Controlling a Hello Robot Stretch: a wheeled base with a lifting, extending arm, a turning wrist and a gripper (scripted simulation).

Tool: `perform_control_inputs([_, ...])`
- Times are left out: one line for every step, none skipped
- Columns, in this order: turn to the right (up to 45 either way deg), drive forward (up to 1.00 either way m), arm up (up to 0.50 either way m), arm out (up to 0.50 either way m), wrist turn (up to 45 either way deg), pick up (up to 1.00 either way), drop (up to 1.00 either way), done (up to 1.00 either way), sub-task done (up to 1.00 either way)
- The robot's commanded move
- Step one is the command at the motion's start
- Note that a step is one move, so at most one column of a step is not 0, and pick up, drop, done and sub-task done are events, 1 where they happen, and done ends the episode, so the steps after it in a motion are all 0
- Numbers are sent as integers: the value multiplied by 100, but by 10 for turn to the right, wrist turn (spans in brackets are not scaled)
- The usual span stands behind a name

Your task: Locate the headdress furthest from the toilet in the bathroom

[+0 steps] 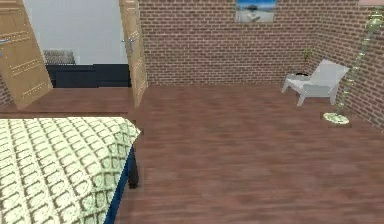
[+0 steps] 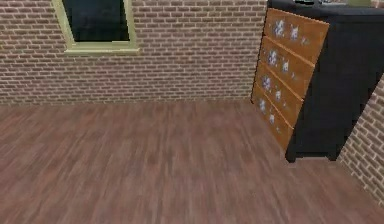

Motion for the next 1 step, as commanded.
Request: perform_control_inputs([-30,0,0,0,0,0,0,0,0])
